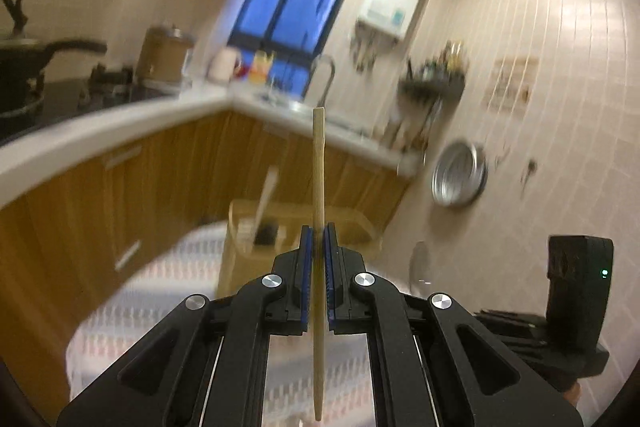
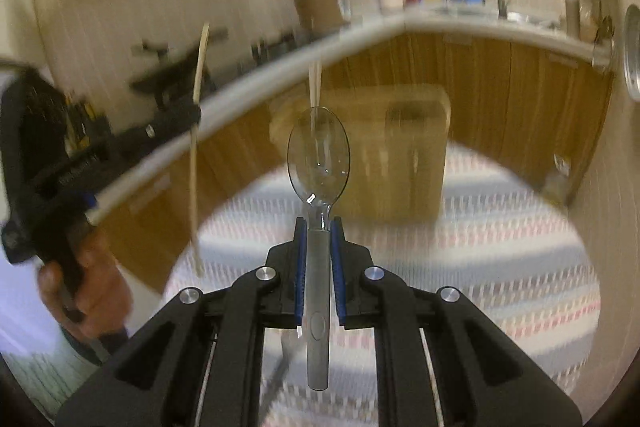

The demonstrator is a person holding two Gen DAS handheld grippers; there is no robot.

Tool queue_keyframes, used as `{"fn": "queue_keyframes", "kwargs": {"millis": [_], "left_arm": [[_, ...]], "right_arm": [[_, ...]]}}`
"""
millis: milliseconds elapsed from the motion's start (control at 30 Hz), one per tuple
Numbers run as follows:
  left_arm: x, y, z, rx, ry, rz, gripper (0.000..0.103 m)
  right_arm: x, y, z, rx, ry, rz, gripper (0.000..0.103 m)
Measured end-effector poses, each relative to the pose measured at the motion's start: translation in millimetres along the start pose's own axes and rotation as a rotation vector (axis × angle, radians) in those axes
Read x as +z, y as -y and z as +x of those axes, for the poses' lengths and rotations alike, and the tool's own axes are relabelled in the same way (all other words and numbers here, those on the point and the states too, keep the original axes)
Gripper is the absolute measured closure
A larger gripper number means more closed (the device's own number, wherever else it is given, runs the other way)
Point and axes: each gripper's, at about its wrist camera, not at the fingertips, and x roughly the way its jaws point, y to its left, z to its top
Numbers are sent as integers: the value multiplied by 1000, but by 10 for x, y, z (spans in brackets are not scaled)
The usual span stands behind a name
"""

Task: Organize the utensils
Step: 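Lower the chopstick into the holder with the left tool while the right tool drops its spoon in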

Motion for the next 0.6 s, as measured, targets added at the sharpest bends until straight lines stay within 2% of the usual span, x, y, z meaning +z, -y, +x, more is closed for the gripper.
{"fn": "queue_keyframes", "kwargs": {"millis": [133, 267, 500, 600], "left_arm": [[255, -13, 81, 11, 138, 2, 100], [442, 33, 188, 40, 241, -1, 100], [567, -60, 521, 103, 326, 10, 100], [548, -125, 658, 130, 341, 26, 100]], "right_arm": [[373, 99, -109, -30, 181, 6, 93], [682, 257, -56, -20, 281, 34, 93], [1043, 441, 177, -140, 419, 11, 93], [1088, 517, 345, -186, 441, -20, 93]]}}
